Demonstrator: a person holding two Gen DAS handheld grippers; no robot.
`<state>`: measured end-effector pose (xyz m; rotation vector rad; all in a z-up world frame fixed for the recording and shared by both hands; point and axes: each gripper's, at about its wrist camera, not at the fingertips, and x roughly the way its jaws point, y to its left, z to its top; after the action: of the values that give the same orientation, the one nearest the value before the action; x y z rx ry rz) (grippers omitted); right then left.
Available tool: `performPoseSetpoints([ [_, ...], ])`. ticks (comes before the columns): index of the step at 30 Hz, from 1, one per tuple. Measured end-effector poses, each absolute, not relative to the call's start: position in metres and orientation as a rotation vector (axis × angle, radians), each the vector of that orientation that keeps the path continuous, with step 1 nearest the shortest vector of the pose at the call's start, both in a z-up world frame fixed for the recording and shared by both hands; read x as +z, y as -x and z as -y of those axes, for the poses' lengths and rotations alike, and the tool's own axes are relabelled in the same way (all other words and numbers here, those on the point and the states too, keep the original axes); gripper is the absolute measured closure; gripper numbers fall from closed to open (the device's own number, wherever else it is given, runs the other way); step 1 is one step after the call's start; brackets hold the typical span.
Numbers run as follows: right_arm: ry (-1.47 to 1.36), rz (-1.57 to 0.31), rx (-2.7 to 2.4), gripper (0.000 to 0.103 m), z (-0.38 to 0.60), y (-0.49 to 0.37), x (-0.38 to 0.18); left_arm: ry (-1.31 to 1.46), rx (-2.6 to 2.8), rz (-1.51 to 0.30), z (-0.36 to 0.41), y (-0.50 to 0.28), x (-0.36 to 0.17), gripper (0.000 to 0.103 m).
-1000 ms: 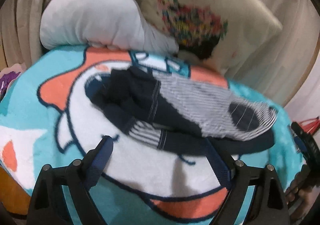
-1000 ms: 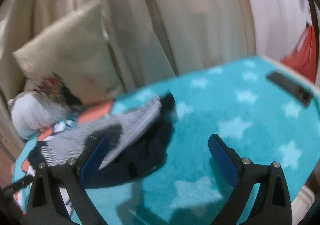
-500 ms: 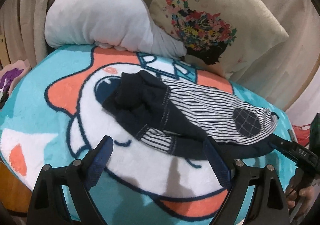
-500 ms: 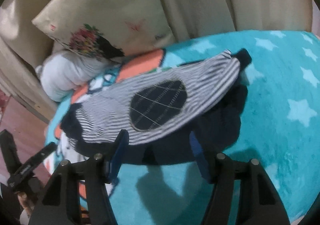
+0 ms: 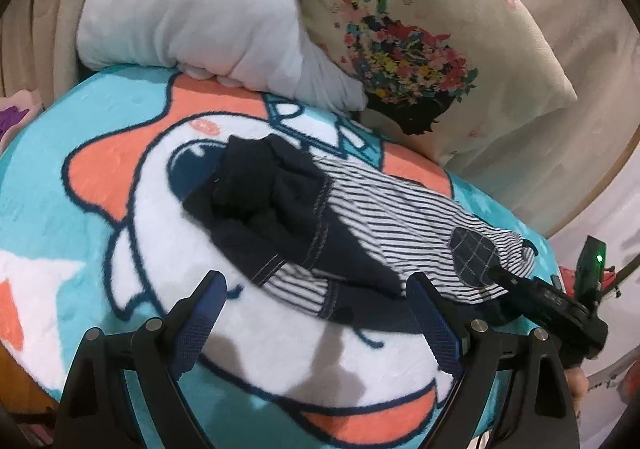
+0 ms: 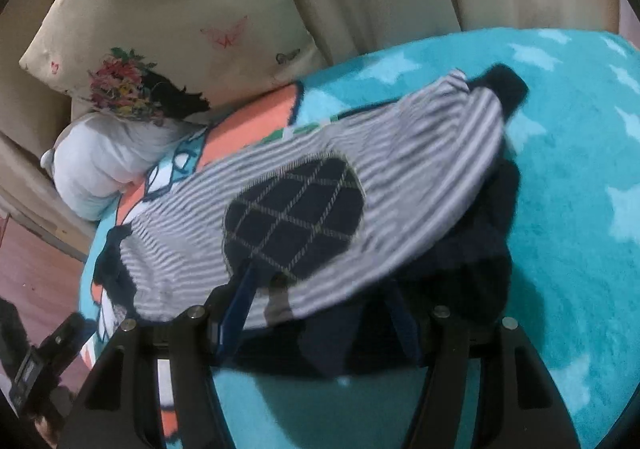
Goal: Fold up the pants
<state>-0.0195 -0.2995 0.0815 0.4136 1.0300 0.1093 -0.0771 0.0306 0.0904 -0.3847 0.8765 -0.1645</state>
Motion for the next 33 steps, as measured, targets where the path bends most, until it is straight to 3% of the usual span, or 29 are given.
performPoseSetpoints([
  [1, -0.405, -1.028, 0.103, 0.068, 0.298, 0.017, 0.083, 0.389, -0.166, -0.874, -0.027, 0.075, 0.089, 0.01],
  [2, -0.412, -1.032, 0.105, 0.088, 0.298, 0.015, 0.083, 0.389, -0.18, -0.874, -0.024, 0.072, 0.091, 0.01],
  [3, -0.431, -1.034, 0.116, 0.099, 0.299, 0.013, 0.084, 0.392, -0.197, -0.876, -0.021, 0.071, 0.092, 0.01],
  [11, -0.535, -0.926, 0.196, 0.099, 0.313, 0.011, 0.115, 0.458, -0.378, -0.911, 0.017, 0.066, 0.092, 0.01],
  [26, -0.559, -0.889, 0.239, 0.099, 0.315, 0.01, 0.131, 0.58, -0.548, -1.029, 0.058, 0.039, 0.057, 0.01],
  [31, -0.547, -0.882, 0.251, 0.099, 0.316, 0.017, 0.134, 0.53, -0.398, -1.026, 0.044, 0.012, 0.053, 0.036],
  [33, -0.53, -0.879, 0.254, 0.099, 0.315, 0.016, 0.137, 0.496, -0.328, -1.01, 0.034, 0.006, 0.057, 0.037],
])
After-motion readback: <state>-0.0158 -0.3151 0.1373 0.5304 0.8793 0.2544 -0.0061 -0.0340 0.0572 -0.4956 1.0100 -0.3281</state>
